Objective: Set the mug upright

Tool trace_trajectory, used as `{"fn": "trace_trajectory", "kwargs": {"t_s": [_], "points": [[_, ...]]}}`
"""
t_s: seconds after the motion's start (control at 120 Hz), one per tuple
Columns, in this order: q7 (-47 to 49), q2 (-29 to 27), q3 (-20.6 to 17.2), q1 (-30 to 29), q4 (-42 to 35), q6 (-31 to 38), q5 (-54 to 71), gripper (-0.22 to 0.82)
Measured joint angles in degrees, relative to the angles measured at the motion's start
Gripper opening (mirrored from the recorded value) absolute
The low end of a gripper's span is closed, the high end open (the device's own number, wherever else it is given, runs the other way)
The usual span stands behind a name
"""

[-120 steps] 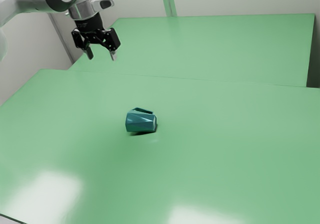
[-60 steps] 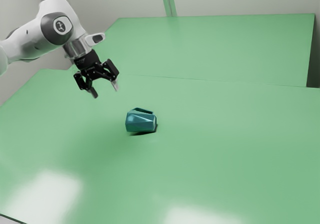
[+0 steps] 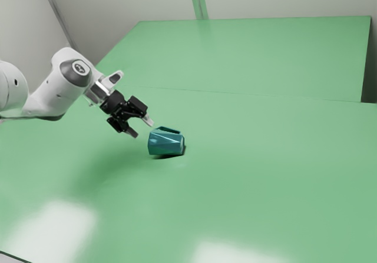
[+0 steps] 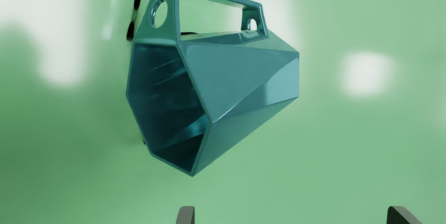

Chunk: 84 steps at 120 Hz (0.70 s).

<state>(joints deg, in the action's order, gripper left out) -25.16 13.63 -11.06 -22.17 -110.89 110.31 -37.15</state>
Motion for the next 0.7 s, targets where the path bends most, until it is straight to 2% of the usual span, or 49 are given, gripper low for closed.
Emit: {"fn": "trace_trajectory", "kwargs": {"t_s": [0.325,0.7], "points": [[-14.2,7.4,0.0,-2.2,5.0,0.2,-6.0,0.60],[-23.6,12.1,-0.1,-2.4,5.0,-1.4,-13.1,0.58]]}}
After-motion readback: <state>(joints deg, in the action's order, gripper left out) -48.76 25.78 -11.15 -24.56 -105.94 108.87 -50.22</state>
